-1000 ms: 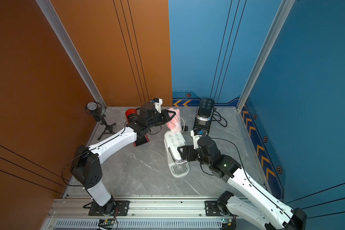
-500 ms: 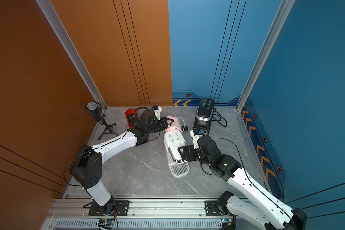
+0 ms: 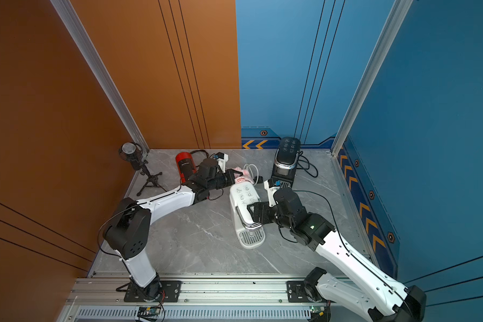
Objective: Wipe the surface of a coffee machine
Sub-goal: Wipe the dirt from the surface of the coffee machine.
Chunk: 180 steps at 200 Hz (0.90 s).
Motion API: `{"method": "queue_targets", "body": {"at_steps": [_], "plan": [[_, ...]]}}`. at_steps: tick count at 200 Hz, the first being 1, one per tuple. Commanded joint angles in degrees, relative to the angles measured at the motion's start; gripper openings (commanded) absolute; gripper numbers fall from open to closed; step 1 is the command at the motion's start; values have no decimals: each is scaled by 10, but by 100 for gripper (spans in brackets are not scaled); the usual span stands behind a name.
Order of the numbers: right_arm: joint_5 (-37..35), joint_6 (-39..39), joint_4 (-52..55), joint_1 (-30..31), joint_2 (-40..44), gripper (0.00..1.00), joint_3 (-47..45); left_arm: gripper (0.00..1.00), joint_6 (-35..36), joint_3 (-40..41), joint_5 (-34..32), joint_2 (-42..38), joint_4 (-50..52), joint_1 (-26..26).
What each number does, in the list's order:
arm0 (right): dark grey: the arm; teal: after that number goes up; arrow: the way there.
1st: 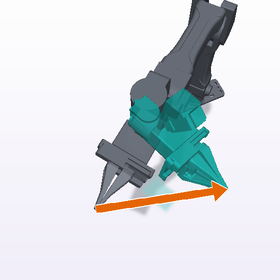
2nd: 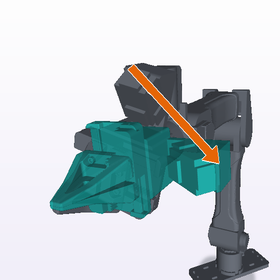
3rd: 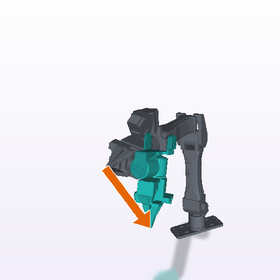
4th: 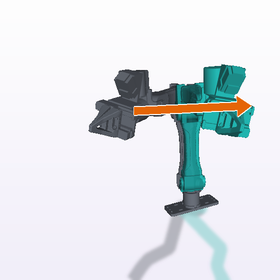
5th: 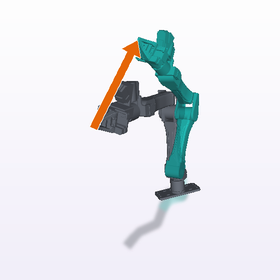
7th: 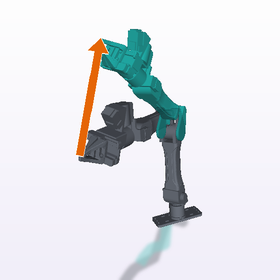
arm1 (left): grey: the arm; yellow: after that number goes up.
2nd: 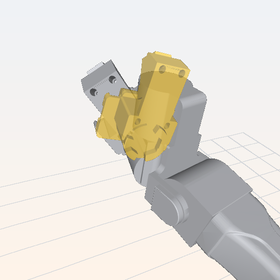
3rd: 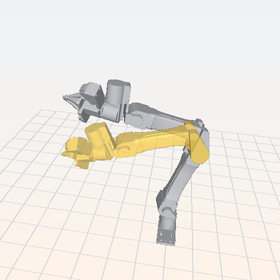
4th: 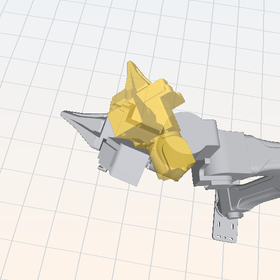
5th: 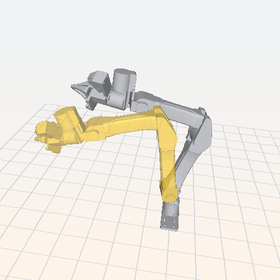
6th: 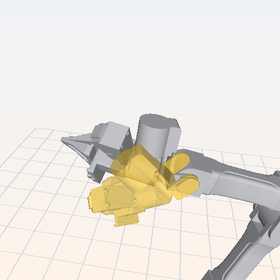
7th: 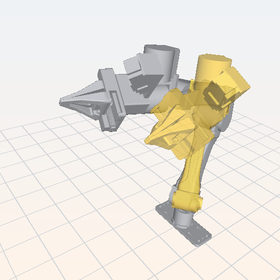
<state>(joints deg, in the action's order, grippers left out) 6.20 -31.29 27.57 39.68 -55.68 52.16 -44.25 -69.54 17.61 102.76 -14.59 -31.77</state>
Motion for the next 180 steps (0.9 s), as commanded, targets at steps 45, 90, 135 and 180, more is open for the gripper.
{"method": "queue_targets", "body": {"at_steps": [45, 90, 135, 180], "plan": [[-31, 22, 127, 1, -43, 81, -15, 0, 37, 76, 38, 51, 1, 10], [-36, 29, 135, 1, -28, 81, -12, 0, 41, 73, 68, 24, 1, 32], [-46, 41, 145, -6, -35, 82, 1, 0, 15, -2, 124, 5, 2, 27], [-44, 44, 148, -8, -24, 82, 5, 0, 13, 0, 113, 7, 4, 19]]}}
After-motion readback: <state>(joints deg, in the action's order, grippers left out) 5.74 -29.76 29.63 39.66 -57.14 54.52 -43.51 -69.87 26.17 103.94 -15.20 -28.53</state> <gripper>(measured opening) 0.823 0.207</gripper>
